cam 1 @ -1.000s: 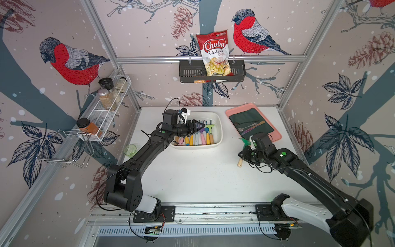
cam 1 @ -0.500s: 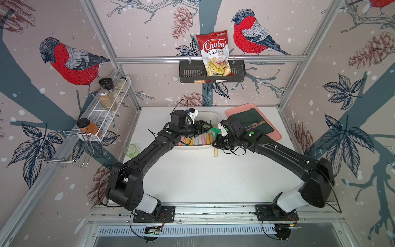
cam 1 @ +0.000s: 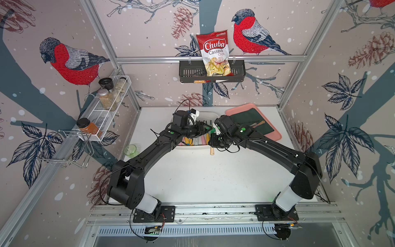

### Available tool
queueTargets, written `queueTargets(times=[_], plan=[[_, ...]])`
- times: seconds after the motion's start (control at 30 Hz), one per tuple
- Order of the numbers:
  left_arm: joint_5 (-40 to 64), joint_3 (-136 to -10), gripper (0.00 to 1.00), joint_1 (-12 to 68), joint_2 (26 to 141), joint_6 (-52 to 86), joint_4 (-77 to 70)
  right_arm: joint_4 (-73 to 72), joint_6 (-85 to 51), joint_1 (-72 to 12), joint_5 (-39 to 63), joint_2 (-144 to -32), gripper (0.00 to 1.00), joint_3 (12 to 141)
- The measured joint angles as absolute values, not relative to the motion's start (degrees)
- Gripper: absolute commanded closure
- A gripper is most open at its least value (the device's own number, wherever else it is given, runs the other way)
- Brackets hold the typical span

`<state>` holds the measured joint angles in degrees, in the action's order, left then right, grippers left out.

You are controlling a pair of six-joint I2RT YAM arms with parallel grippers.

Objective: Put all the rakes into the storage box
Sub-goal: Pick up the rake at the center of the board.

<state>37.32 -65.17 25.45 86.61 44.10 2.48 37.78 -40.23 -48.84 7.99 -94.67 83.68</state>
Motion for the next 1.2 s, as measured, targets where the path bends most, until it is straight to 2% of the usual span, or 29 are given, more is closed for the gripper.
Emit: queueTargets(times=[0.33,0.6,0.67,0.73,0.87,1.07,1.2], plan=[[37.36,-65.6,0.78,25.78,88.01,44.53,2.48,37.91,-40.25,-49.43,7.44,-95.9,0.9,84.99],[37.5,-65.95,0.96,26.0,88.51,44.53,2.44,37.78,-39.33,-49.67,7.53,-96.97,0.87,86.08],[37.5,-66.08,1.0,26.0,88.53,44.51,2.44,37.76,-39.22,-49.67,7.46,-97.01,0.81,86.24],[37.5,-66.24,1.0,26.0,88.73,44.53,2.46,37.78,-39.2,-49.67,7.4,-97.01,0.7,86.24],[37.06,-66.57,1.0,26.0,89.25,44.97,1.61,38.02,-38.81,-49.84,8.14,-96.88,0.56,86.13],[37.04,-67.57,1.0,26.0,90.06,45.15,0.73,38.0,-38.76,-49.39,8.78,-96.05,0.52,84.93],[37.06,-68.31,1.0,25.89,90.61,45.6,0.23,37.98,-38.79,-49.08,9.17,-95.81,0.38,84.27]])
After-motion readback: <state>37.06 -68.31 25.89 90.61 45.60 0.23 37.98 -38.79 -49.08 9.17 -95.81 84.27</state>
